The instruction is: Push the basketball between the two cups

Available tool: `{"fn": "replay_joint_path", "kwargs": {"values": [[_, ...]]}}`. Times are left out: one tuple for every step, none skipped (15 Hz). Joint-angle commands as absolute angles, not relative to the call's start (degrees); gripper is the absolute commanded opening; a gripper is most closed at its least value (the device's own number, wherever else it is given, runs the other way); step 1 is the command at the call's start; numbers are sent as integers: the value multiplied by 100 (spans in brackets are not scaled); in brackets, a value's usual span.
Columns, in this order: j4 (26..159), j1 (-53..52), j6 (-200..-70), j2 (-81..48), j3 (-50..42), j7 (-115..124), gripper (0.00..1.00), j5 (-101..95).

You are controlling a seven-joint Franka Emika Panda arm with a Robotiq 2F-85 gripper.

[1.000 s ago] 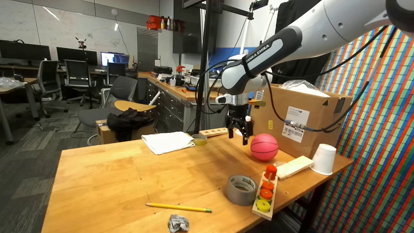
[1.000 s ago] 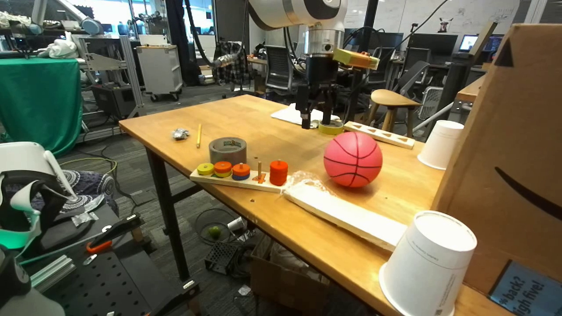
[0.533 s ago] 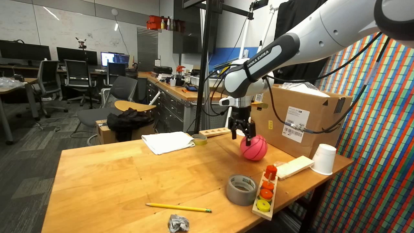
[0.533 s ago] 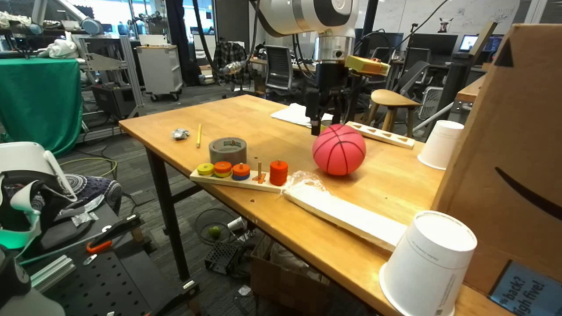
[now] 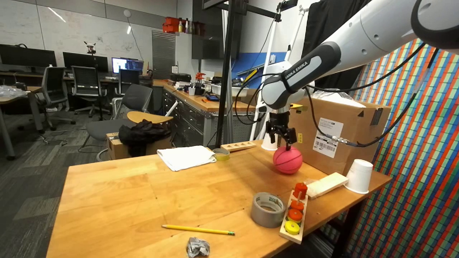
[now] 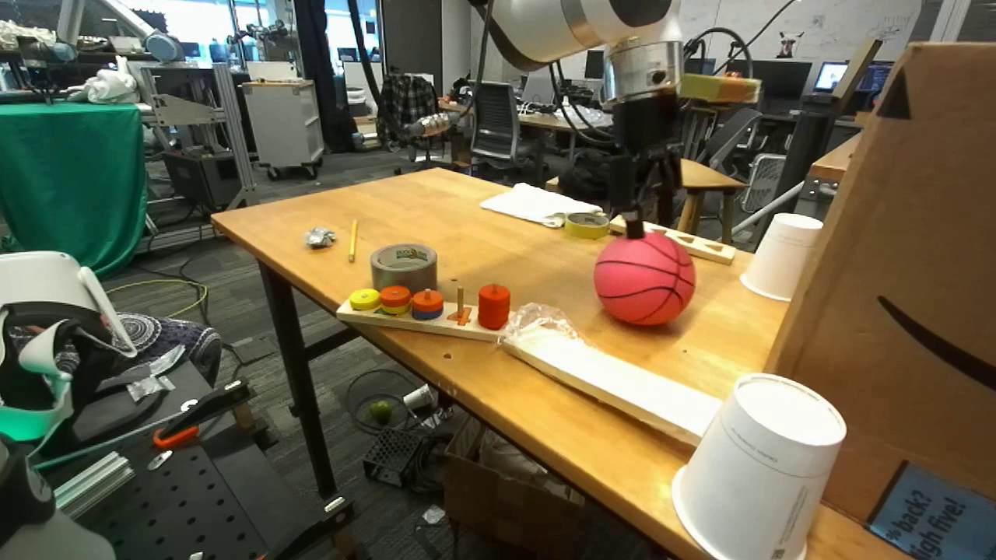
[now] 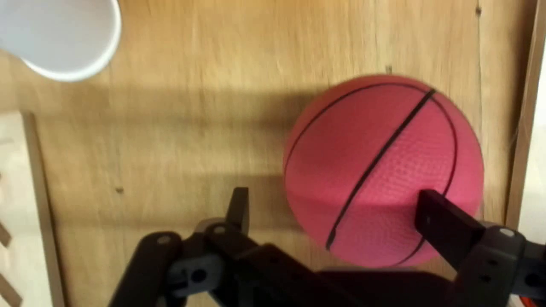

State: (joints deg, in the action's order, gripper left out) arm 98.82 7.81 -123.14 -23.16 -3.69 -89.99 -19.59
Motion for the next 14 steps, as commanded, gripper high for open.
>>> {"fn": "replay_joint_path", "kwargs": {"values": [[9509,916,-12799,-2480,-821,-9120,100,-2982],[9525,935,-13022,-2459,-934,-9034,100,-3288],[9656,933,-13334,-2389,-1031,-8893,100,-3588],[9771,934,-13658,-2334,-1110,-8759,100,-3876],[9942,929,-14013,-2251,-1153,-8615,100,-4168],[10046,929,-14278,-2204,-1177,-8481,100,-4406],[10119,925,-14459,-2181,-1177,-8344,100,-4583],[10160,928,-14565,-2176,-1159,-8212,100,-4730],[10201,931,-14599,-2160,-1123,-8114,100,-4800],[10243,930,-14607,-2138,-1085,-8015,100,-4836],[10285,914,-14525,-2096,-1039,-7892,100,-4807],[10349,869,-14434,-2025,-1008,-7701,100,-4755],[10401,829,-14417,-1957,-985,-7494,100,-4737],[10435,784,-14276,-1856,-914,-7329,100,-4600]]}}
